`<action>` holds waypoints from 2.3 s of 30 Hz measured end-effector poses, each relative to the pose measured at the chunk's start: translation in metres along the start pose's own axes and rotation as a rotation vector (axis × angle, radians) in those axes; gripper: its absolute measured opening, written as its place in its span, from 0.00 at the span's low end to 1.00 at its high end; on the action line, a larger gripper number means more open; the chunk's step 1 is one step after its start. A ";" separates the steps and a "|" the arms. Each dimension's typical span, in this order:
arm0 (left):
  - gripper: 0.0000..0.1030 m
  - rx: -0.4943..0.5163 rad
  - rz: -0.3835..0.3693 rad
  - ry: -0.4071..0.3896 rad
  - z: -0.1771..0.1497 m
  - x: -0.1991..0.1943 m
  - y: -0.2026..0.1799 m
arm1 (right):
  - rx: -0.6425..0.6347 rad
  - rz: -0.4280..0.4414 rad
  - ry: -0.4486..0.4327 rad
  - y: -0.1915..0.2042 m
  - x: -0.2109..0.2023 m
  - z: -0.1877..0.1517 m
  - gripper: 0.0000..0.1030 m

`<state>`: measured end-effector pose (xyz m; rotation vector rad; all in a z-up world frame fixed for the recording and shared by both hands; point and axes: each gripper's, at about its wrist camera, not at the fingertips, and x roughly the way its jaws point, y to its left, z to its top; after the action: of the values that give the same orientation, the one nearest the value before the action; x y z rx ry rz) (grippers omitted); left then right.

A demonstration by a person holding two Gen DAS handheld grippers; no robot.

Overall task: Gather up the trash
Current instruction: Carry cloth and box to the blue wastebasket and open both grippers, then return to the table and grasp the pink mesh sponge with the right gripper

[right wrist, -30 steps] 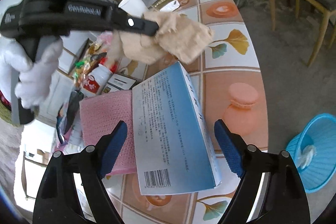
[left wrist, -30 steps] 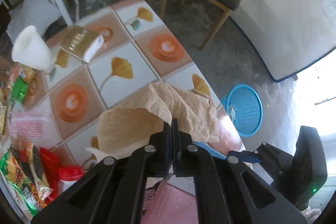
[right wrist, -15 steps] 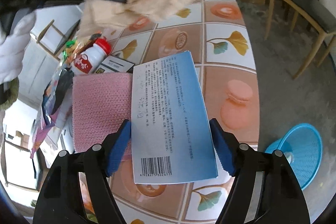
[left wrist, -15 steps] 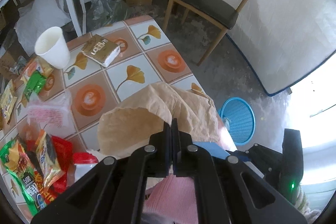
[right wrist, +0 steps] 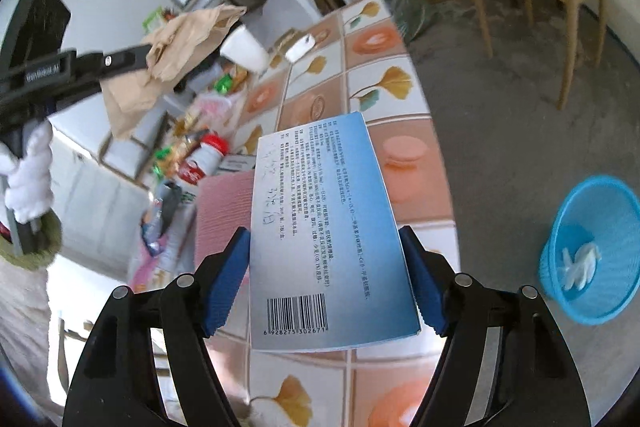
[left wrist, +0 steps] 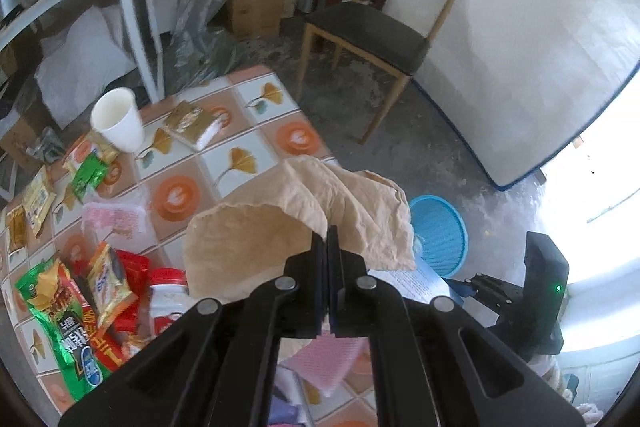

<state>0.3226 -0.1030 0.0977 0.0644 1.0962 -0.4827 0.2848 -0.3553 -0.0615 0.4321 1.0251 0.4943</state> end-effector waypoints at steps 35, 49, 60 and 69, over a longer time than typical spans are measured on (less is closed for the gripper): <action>0.50 -0.156 -0.298 0.470 -0.017 0.351 -0.295 | 0.868 -0.135 -0.314 -0.332 -0.079 -0.117 0.75; 0.50 -0.033 -0.466 0.310 -0.010 0.239 -0.265 | 0.717 -0.261 -0.348 -0.273 -0.098 -0.136 0.75; 0.51 0.119 -0.483 -0.123 -0.090 0.035 -0.183 | 0.260 -0.421 -0.418 -0.126 -0.111 -0.132 0.87; 0.62 -0.066 -0.102 -0.454 -0.170 -0.071 -0.059 | -0.047 -0.146 -0.283 -0.003 -0.062 -0.070 0.92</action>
<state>0.1300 -0.0833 0.0905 -0.1542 0.6704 -0.5216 0.1969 -0.3858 -0.0512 0.3702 0.7635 0.3155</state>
